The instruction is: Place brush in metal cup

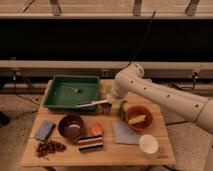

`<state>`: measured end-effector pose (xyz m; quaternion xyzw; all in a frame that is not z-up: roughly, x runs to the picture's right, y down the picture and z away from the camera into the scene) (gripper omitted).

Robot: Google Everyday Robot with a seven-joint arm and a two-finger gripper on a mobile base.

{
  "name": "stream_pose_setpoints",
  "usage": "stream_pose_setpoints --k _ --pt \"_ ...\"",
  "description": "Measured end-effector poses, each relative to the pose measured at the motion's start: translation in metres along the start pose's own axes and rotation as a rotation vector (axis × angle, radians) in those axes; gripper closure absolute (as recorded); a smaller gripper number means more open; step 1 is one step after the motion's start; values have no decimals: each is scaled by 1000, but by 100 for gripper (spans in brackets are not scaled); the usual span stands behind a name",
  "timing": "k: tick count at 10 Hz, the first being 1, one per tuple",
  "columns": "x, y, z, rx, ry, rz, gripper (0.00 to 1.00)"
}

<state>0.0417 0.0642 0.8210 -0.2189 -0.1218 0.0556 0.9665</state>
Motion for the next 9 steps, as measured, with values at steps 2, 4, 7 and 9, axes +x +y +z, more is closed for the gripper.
stream_pose_setpoints --k 2,4,7,9 --pt "-1 2 7 -10 -8 0 22" --pt "-2 2 10 -13 -16 -3 22" --pt "-4 1 7 -7 -19 -8 22" --pt "-5 0 5 -3 -20 -10 22"
